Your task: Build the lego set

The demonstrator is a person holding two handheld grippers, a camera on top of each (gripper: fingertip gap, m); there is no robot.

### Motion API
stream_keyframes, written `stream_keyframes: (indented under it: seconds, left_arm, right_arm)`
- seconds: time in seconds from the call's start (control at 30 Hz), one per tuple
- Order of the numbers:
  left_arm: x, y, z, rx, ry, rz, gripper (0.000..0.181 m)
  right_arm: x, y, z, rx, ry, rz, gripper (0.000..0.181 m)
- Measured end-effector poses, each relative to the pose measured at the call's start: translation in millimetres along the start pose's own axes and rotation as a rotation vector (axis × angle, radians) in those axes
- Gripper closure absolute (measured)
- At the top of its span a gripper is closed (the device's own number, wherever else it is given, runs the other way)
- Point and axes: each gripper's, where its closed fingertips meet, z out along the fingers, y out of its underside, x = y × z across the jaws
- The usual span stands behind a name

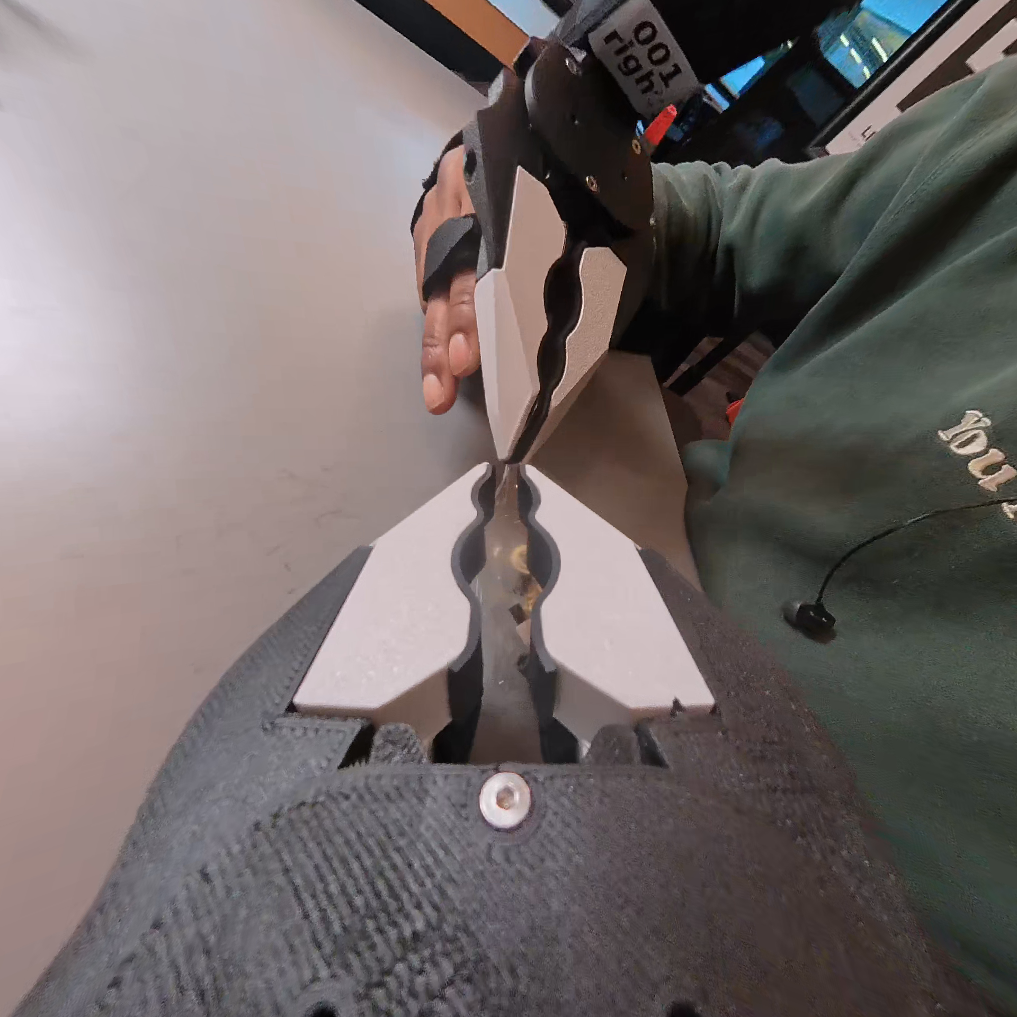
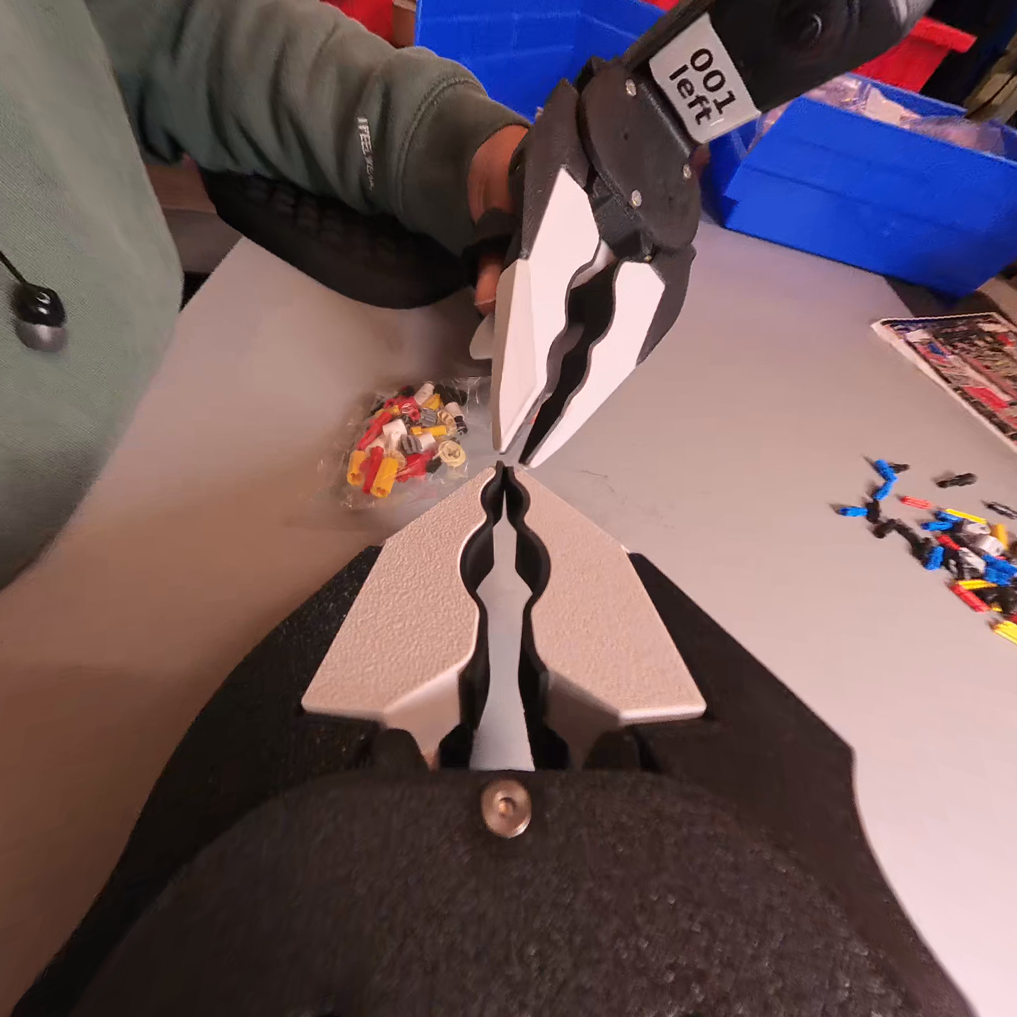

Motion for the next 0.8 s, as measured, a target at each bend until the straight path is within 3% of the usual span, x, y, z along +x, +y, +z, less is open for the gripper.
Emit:
stream_keyframes:
  seconds: [0.33,0.6,0.7,0.8]
  left_arm:
    - [10.4,-4.0,5.8,0.007,0.004,0.091,0.181]
    - [4.7,-2.6,10.4,-0.083,-0.191,0.293,0.181]
    - [6.5,-4.9,5.8,-0.035,-0.074,0.079,0.181]
    - [9.0,-10.3,-1.3,0.055,0.114,-0.197,0.181]
  right_arm:
    - [-6.3,-10.3,-6.1,0.061,-0.082,0.132,0.181]
    - [-6.9,-3.4,-7.7,-0.002,-0.145,0.329,0.181]
    - [-6.1,-7.9,-5.8,0.024,-0.082,0.202,0.181]
    - [-2.2,-15.8,-4.3,0.009,0.111,-0.233,0.181]
